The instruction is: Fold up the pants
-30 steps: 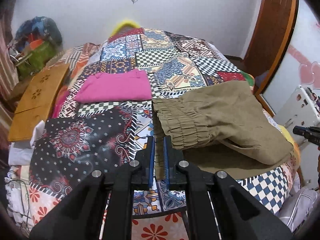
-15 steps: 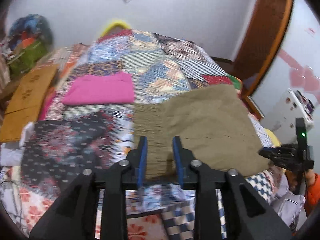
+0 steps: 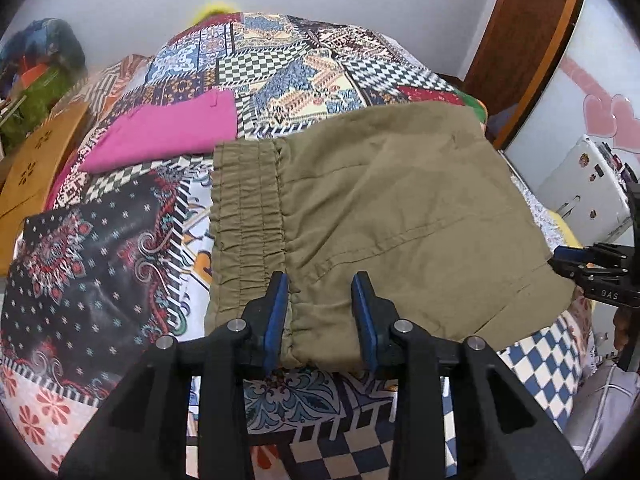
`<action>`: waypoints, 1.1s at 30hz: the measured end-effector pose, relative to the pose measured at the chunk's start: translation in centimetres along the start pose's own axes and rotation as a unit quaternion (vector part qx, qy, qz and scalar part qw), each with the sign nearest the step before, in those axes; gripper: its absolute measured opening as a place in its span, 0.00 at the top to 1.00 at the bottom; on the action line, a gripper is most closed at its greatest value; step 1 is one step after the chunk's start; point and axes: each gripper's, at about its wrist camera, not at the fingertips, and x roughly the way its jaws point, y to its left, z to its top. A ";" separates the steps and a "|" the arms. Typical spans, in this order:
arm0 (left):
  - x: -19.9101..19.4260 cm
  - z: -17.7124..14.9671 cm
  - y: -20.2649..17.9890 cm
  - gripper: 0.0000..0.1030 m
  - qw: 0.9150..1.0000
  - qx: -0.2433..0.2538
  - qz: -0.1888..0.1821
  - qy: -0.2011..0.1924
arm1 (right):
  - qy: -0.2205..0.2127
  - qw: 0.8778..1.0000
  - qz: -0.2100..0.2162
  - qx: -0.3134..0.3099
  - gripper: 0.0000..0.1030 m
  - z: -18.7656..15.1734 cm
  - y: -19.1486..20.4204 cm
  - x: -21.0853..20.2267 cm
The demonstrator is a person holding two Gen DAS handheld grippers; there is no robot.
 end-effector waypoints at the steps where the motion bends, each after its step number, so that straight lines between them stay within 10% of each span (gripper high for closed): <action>1: -0.5 0.4 0.3 0.68 1.000 -0.003 -0.003 -0.004 | 0.002 1.000 0.003 0.002 0.66 0.1 -0.2 -0.1; 11: -1.9 6.0 5.9 0.63 0.997 -0.069 0.012 -0.046 | -0.049 0.999 -0.005 0.011 0.64 3.4 -2.5 -2.6; 33: 9.5 8.8 7.6 0.62 0.997 -0.070 -0.004 0.033 | -0.057 0.997 -0.017 0.042 0.63 15.7 -5.7 6.6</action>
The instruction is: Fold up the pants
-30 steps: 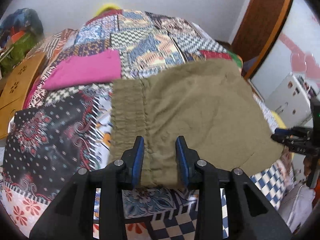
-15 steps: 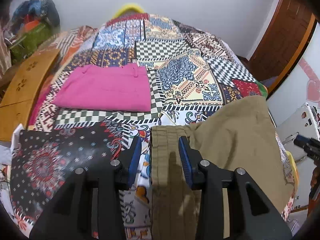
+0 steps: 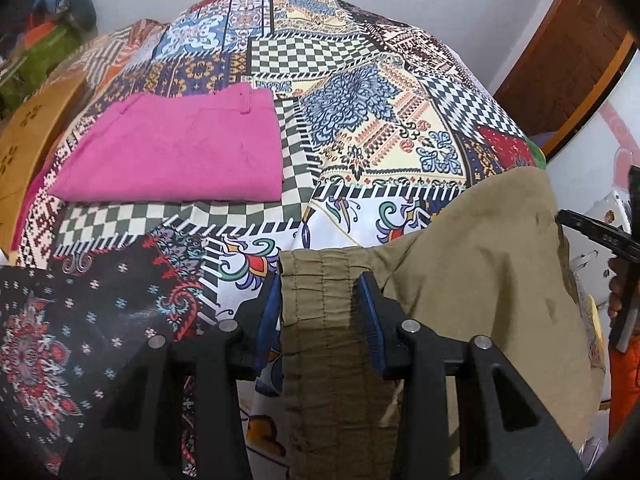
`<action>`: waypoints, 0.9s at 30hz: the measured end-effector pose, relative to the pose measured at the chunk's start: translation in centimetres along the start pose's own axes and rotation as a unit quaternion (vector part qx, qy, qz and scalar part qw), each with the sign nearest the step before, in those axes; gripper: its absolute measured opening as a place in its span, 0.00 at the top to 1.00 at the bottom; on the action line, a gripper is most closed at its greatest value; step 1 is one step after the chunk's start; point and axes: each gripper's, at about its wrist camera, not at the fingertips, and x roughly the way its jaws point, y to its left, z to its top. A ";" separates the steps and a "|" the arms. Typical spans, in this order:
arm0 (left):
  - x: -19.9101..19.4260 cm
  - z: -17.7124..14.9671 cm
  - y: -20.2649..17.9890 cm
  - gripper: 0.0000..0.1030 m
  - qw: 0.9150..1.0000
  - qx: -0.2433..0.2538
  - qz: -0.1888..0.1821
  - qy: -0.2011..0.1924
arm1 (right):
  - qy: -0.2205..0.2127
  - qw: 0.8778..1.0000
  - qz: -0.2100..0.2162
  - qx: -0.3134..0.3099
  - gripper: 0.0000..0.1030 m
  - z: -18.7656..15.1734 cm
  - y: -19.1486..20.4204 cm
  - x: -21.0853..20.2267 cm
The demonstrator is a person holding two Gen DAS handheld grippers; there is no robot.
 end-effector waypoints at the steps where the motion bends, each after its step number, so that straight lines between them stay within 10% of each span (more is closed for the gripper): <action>1: 0.1 -0.1 0.1 0.62 1.000 -0.001 0.000 -0.002 | 0.003 1.000 0.000 0.000 0.63 0.1 0.0 0.6; 10: 0.7 -0.6 0.7 0.62 1.000 -0.027 -0.001 -0.013 | -0.004 1.000 0.013 -0.002 0.81 0.3 0.0 2.0; 19: 0.9 -0.9 0.5 0.55 0.999 -0.026 0.038 -0.028 | -0.018 0.995 -0.080 -0.059 0.85 -0.6 2.1 2.5; 27: -0.9 -0.3 0.4 0.53 0.998 -0.021 0.057 -0.026 | -0.002 0.997 -0.070 -0.030 0.79 0.4 1.5 1.1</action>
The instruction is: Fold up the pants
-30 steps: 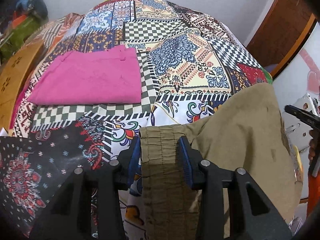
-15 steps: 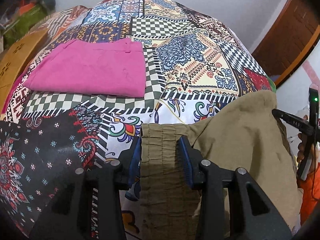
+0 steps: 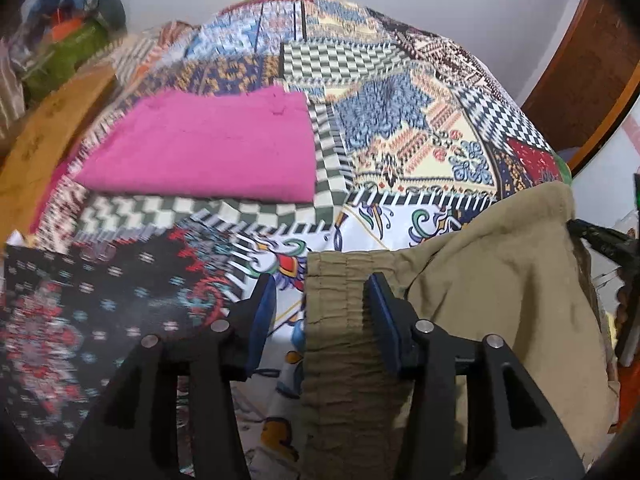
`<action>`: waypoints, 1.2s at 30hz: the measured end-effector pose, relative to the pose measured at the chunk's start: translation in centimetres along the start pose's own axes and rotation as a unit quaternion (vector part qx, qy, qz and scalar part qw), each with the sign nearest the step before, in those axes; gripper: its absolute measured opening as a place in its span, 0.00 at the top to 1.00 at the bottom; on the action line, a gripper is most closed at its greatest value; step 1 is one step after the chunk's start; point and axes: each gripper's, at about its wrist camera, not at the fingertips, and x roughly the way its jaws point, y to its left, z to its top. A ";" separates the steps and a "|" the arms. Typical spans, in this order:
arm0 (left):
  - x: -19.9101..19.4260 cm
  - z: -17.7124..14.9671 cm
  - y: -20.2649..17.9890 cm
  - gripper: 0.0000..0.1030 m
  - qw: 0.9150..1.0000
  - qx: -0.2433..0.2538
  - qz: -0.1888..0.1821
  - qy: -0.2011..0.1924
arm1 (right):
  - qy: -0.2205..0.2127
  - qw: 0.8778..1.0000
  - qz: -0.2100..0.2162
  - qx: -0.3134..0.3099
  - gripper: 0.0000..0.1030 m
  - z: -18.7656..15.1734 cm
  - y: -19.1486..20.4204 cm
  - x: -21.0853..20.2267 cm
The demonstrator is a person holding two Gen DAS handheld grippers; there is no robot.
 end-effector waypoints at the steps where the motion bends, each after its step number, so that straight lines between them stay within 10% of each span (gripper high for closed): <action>1: -0.7 0.1 -0.1 0.53 1.000 0.002 0.001 -0.006 | -0.002 1.000 0.007 0.006 0.79 0.0 0.0 -0.8; 12: -3.5 -1.3 -6.0 0.53 0.995 0.064 -0.079 0.006 | -0.019 0.994 0.102 -0.045 0.65 -4.3 5.5 -6.9; 28: -0.5 -1.0 -7.3 0.53 0.996 0.071 -0.033 0.036 | 0.044 0.991 0.087 -0.092 0.65 -9.5 6.9 -5.8; 36: -8.4 -2.9 -3.6 0.19 0.999 0.023 -0.028 -0.017 | 0.020 0.994 0.082 -0.066 0.64 -10.3 5.4 -9.5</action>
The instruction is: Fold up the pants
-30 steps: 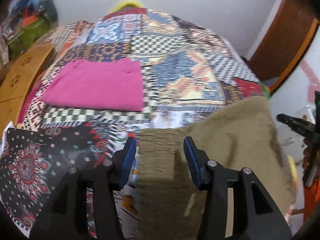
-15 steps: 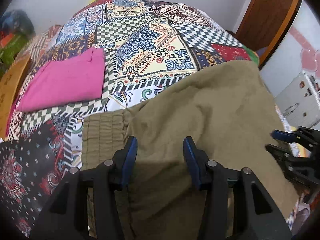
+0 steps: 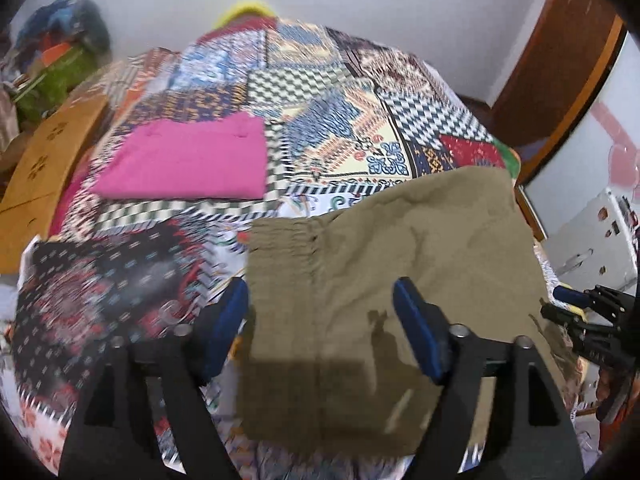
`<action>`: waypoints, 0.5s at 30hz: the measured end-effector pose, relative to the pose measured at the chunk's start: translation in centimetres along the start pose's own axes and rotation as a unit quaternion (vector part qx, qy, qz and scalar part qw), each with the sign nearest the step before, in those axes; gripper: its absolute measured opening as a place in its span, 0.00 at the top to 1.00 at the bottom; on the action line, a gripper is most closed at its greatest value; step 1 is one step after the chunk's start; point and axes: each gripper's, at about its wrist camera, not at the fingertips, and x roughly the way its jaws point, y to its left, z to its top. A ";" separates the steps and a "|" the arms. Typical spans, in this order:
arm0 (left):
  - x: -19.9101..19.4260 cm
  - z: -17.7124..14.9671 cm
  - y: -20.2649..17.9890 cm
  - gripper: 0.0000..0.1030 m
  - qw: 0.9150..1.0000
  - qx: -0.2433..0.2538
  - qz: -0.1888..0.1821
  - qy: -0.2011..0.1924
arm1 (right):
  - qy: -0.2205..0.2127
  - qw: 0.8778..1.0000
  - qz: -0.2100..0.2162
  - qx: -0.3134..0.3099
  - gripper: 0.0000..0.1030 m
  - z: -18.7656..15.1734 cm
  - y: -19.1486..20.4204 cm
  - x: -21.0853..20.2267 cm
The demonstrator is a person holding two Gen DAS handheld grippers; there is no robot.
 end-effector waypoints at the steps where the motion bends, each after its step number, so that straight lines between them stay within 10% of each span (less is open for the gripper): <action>1: -0.6 -0.3 0.2 0.15 1.000 -0.002 0.006 -0.002 | -0.005 1.000 -0.001 0.002 0.63 0.0 -0.1 -0.4; 15: -3.3 -7.7 1.4 0.07 0.990 -0.103 -0.085 0.043 | -0.071 0.996 -0.021 -0.039 0.45 -0.7 3.8 -4.8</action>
